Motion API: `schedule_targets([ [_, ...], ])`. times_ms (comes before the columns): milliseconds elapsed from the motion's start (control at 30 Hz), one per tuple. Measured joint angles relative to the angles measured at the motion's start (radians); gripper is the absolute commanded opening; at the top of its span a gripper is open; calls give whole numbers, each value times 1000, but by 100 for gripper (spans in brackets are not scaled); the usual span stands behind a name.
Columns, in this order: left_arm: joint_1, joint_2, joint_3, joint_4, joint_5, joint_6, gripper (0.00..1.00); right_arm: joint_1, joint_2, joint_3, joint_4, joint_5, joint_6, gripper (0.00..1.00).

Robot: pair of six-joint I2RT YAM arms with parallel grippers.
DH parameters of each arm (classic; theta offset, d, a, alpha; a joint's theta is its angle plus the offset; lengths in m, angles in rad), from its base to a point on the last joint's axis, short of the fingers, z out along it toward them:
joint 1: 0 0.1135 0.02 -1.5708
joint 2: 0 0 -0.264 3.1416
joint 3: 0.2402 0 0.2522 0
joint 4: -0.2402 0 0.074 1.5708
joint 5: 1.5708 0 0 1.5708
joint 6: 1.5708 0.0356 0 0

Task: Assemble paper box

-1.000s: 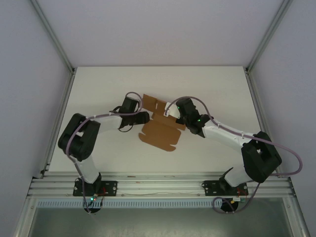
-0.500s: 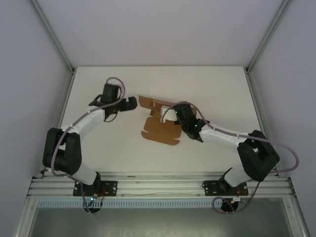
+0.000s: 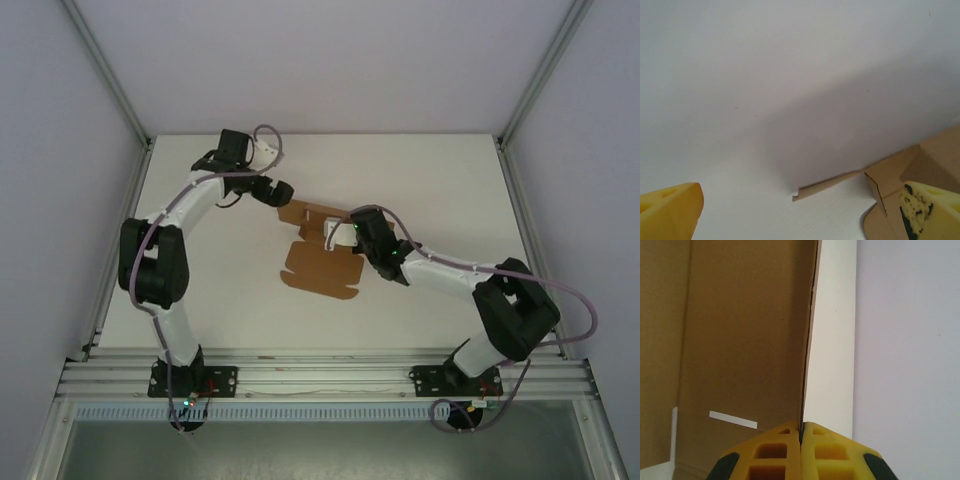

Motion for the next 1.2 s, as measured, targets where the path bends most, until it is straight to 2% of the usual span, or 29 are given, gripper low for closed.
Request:
schedule_targets([
  [200,-17,140,167,-159,50,137,98,-9,31,39,-10,-9,14,0],
  [300,-27,190,225,-214,61,172,91,-9,46,50,-21,-10,20,0],
  [367,-29,216,259,-246,66,193,81,-9,51,51,-24,-9,23,0],
  [500,-33,229,277,-290,77,229,44,-11,54,51,-27,-8,28,0],
  [800,-38,229,277,-327,98,235,18,-12,54,51,-27,4,45,0],
  [867,-42,229,277,-327,95,214,12,-12,54,51,-25,10,46,0],
  [933,-50,224,267,-309,82,171,0,-11,53,51,-22,16,53,0],
  [1033,-75,159,150,-179,9,46,0,-5,53,51,-16,33,65,0],
  [1200,-148,-60,-160,109,-187,-237,0,24,53,51,16,78,80,0],
])
